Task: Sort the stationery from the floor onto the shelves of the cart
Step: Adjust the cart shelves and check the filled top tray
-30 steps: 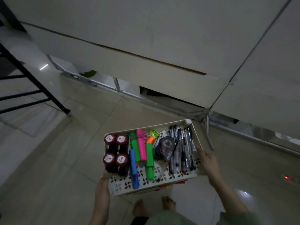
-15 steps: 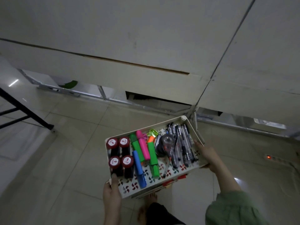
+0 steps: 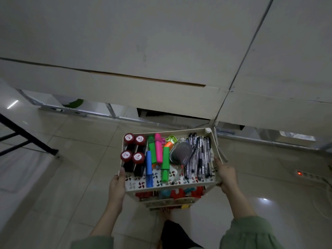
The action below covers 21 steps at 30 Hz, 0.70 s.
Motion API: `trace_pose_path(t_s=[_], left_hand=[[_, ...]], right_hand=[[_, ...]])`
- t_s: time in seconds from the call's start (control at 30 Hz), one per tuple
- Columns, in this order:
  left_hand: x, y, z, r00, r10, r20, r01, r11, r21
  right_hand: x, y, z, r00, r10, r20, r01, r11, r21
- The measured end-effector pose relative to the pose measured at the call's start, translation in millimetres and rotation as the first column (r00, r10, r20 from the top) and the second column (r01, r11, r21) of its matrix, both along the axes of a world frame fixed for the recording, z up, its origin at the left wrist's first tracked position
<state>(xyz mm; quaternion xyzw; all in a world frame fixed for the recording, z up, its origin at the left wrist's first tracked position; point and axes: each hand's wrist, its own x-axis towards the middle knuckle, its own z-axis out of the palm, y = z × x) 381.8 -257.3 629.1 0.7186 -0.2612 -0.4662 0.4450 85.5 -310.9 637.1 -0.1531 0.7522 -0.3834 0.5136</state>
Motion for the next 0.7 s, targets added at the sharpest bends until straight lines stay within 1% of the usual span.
trace_pose_path(t_s=[0.17,0.33,0.43,0.53,0.7], left_hand=[[-2.5,-54.6,3.6,0.996,-0.089,0.016,0.089,0.996,-0.002],[-11.6,-105.4,4.5,0.991,-0.129,0.038,0.13,0.991,-0.021],[-15.2,-137.2,-0.6,0.988,-0.155,0.025,0.155,0.988,-0.015],[-22.4,-169.7,0.5,0.986,-0.162,0.036,0.163,0.986,-0.035],[-24.4,-229.5,-2.1,0.972,-0.233,0.031,0.234,0.972,-0.019]], right_hand=[[-4.9,-27.0,-2.2,0.996,-0.086,0.019,0.087,0.996,-0.02],[-12.8,-71.6,2.9,0.996,-0.094,0.01,0.094,0.994,-0.057],[-18.6,-106.0,3.3,0.996,-0.091,-0.012,0.09,0.993,-0.075],[-24.8,-136.6,3.3,0.995,-0.095,-0.037,0.093,0.993,-0.071],[-30.8,-181.1,-1.0,0.993,-0.11,-0.038,0.108,0.993,-0.056]])
